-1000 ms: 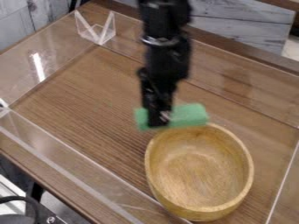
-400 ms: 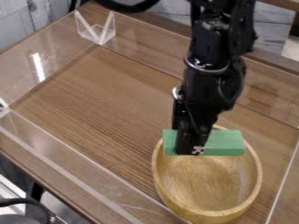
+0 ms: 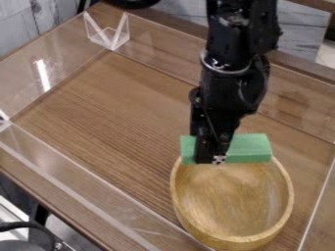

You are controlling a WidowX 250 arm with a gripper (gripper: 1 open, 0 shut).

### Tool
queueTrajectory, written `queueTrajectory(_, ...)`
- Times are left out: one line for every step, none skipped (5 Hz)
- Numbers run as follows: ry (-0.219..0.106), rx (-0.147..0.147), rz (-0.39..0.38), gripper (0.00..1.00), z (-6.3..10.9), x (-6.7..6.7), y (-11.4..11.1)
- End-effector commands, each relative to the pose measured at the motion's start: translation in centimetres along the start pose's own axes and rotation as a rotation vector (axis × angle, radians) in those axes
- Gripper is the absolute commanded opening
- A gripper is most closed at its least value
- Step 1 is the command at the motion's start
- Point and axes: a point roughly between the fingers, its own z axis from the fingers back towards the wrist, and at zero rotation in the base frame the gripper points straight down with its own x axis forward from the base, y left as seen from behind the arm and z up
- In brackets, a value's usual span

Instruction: Put the green block in the brown bowl

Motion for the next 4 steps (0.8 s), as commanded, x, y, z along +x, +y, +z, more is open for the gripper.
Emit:
queueTrajectory(-0.047, 0.061, 0.018, 0.00, 1.29, -0.13, 0.61)
queueTrajectory(-0.048, 0.082, 0.018, 0.00, 1.30, -0.29, 0.65)
queueTrajectory(-0.048, 0.102, 0.009, 0.00, 1.21, -0.25, 0.67)
queueTrajectory(-0.047, 0.120, 0.005, 0.00, 1.12, -0.22, 0.68)
